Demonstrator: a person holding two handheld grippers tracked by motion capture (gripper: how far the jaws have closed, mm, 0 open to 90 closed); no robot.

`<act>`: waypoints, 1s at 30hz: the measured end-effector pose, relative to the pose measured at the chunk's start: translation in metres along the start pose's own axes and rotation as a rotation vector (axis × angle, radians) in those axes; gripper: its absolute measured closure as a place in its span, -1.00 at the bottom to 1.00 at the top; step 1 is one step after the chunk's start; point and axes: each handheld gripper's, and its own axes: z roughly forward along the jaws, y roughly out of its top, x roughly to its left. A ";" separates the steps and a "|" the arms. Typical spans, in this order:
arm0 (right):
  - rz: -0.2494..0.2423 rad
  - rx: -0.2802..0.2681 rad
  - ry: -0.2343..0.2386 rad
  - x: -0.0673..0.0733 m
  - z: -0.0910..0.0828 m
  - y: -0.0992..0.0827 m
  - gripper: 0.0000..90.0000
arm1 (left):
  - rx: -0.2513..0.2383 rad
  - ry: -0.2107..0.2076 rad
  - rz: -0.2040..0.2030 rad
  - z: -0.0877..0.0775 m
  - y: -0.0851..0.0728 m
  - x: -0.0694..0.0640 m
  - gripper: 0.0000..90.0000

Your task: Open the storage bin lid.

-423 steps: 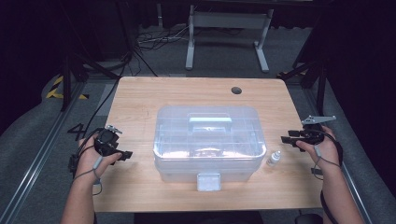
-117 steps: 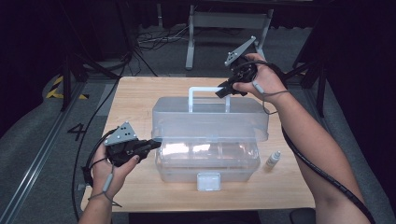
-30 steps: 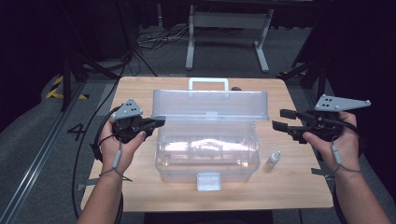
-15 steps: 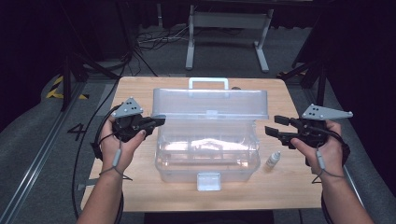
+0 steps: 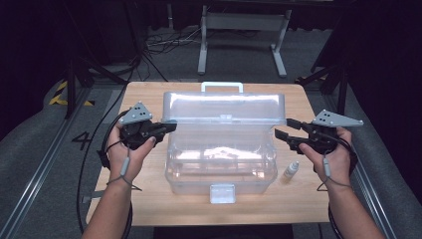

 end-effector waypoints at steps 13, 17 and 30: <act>-0.031 -0.043 -0.080 0.004 0.010 0.013 -0.09 | -0.013 0.008 -0.001 0.001 0.002 0.001 0.94; -0.031 -0.050 -0.096 0.002 0.010 0.015 -0.08 | -0.025 0.008 -0.004 0.002 0.004 0.002 0.94; -0.062 -0.075 -0.121 0.007 0.010 0.026 -0.01 | -0.044 -0.006 -0.002 0.004 0.010 0.006 0.93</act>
